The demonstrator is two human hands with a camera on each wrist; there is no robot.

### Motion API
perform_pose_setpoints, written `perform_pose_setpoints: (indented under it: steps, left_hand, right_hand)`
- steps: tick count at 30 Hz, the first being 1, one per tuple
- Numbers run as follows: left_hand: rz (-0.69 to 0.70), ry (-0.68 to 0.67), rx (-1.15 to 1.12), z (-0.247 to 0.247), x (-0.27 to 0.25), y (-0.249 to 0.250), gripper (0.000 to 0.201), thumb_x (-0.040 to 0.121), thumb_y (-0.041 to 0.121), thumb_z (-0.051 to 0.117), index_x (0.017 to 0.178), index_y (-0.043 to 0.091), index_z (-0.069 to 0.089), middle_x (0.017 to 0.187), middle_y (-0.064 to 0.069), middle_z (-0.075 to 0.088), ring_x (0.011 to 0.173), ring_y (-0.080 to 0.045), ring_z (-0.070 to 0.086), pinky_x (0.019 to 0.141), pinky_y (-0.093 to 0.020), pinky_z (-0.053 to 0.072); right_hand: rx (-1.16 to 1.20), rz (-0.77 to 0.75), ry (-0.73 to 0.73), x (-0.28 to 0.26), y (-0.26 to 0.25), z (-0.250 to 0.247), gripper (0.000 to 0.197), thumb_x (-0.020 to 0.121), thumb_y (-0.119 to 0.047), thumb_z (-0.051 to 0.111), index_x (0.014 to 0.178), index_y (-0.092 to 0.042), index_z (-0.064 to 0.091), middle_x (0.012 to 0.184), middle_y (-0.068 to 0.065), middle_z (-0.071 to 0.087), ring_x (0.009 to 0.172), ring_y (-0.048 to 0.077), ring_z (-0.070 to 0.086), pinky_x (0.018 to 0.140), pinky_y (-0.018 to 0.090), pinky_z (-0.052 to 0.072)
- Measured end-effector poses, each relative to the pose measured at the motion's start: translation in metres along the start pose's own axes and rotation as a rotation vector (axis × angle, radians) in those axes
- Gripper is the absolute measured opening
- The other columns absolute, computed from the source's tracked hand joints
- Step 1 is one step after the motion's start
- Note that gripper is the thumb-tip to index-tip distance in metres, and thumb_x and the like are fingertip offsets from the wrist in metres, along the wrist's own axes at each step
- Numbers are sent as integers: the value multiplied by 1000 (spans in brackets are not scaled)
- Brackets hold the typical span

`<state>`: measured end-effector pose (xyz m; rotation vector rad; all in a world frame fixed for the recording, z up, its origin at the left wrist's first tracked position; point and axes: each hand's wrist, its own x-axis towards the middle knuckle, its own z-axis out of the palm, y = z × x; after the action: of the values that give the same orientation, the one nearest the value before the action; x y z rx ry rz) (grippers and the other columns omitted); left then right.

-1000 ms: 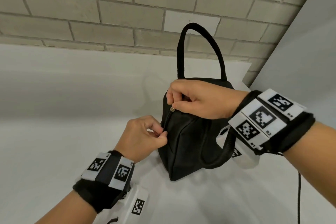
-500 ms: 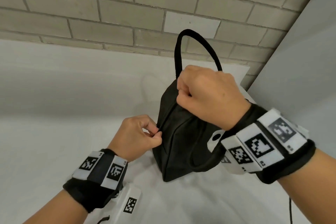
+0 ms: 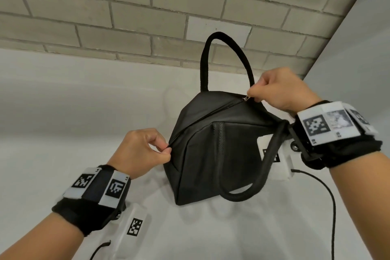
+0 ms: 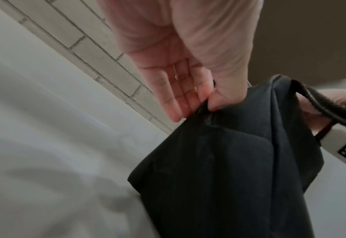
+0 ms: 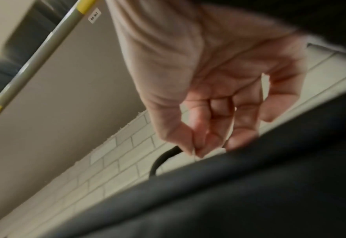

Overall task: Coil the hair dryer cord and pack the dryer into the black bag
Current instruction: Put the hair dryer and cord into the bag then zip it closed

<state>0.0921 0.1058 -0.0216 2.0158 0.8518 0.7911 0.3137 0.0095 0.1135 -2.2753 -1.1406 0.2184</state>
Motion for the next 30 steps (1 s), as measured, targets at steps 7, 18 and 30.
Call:
perform_pose_setpoints:
  steps: [7,18,30]
  left_hand:
    - [-35,-29,70,-5,14,0,21,68,8,72,54,16,59,64,3,63,63,3,58,58,0,40]
    - [66,34,51,-15,30,31,19,75,10,66,80,27,57,91,15,57,91,-5,57,80,-20,47]
    - [594,-122,451,27,40,91,30,79,31,55,95,11,69,86,-6,63,82,-17,55,72,-12,33]
  right_hand:
    - [173,105,-21,12,25,-5,17,74,-15,65,60,-9,57,63,8,63,71,18,56,63,24,40]
    - [556,154,-50,2,43,-8,24,79,-11,64,59,-14,52,74,7,65,64,12,61,64,22,48]
    - [406,34,71,1,57,6,26,78,-13,64,54,-14,55,64,3,58,61,8,52,50,9,43]
